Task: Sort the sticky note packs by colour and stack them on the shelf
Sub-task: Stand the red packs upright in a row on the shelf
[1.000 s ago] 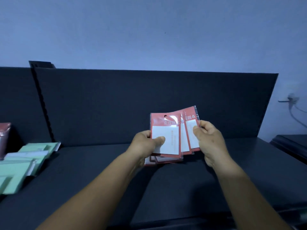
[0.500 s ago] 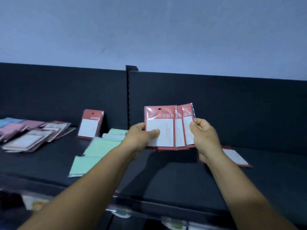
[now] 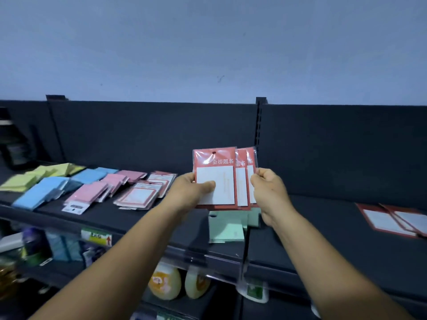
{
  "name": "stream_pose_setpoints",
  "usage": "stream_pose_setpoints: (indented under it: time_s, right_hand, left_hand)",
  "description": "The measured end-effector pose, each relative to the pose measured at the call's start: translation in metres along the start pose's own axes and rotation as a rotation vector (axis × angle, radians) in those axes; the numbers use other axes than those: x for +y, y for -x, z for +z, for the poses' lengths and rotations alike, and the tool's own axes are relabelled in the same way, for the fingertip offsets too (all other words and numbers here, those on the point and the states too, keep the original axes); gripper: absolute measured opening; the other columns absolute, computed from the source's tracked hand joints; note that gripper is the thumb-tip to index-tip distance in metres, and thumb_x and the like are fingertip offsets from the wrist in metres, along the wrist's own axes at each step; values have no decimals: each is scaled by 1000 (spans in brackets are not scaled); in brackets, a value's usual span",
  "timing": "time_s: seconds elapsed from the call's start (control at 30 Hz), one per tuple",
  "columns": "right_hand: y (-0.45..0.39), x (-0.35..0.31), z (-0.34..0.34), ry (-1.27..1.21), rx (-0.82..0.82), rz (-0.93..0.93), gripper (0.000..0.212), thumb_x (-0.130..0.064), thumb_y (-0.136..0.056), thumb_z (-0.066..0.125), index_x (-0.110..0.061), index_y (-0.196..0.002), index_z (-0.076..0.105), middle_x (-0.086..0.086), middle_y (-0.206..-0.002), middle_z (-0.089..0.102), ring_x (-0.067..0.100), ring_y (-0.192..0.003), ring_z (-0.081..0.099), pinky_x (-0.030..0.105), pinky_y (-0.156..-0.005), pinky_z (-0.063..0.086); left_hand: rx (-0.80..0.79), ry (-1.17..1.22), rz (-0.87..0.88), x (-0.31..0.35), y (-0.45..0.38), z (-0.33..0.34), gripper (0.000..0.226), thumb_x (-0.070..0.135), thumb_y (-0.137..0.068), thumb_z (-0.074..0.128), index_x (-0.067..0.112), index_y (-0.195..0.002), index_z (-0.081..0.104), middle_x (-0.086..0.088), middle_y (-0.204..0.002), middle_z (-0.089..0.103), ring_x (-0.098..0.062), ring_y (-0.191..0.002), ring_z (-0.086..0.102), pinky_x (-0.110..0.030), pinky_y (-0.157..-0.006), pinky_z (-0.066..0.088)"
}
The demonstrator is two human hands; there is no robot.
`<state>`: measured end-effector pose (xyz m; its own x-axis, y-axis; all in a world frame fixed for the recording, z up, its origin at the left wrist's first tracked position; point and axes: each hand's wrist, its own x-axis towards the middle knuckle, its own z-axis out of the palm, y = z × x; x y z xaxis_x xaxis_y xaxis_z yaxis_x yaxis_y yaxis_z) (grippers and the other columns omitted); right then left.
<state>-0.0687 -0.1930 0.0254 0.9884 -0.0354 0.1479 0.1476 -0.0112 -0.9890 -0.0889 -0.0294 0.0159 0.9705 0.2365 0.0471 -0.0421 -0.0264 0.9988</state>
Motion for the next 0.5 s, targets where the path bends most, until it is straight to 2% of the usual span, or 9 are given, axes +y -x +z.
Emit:
stream_pose_setpoints:
  time_s: [0.17, 0.27, 0.37, 0.43, 0.5]
  right_hand:
    - [2, 6, 47, 96, -39, 5, 20, -12, -96, 40, -17, -103, 59, 2, -95, 69, 19, -81, 66, 34, -68, 54]
    - [-7, 13, 67, 290, -103, 5, 31, -13, -95, 36, -24, -112, 61, -1, -99, 70, 22, -87, 67, 39, -76, 57]
    - [-21, 18, 84, 490, -197, 12, 44, -10, -91, 34, -19, -130, 54, 1, -112, 65, 17, -80, 57, 27, -63, 47]
    - [-30, 22, 94, 584, -259, 14, 37, -7, -90, 35, -12, -121, 53, 3, -104, 59, 19, -79, 50, 25, -59, 40]
    - [-38, 22, 104, 705, -290, 13, 14, -6, -90, 38, -15, -88, 48, 5, -89, 51, 22, -74, 43, 25, -60, 36]
  left_hand:
    - [47, -65, -2, -3, -7, -47, 10, 8, -89, 64, 14, -97, 65, -8, -103, 72, -24, -85, 70, -38, -74, 57]
    - [87, -110, -7, -4, -16, -68, 14, 7, -90, 63, 14, -102, 63, -8, -106, 70, -23, -87, 68, -32, -69, 56]
    - [129, -194, -7, -10, -31, -83, 21, 8, -91, 61, 14, -111, 61, -7, -106, 69, -21, -83, 65, -22, -52, 47]
    - [159, -264, -27, -16, -45, -89, 19, 9, -91, 60, 14, -110, 59, -7, -106, 68, -22, -84, 65, -23, -55, 48]
    - [183, -321, -46, -26, -60, -90, 21, 10, -90, 62, 11, -111, 59, -9, -108, 68, -26, -90, 66, -31, -71, 53]
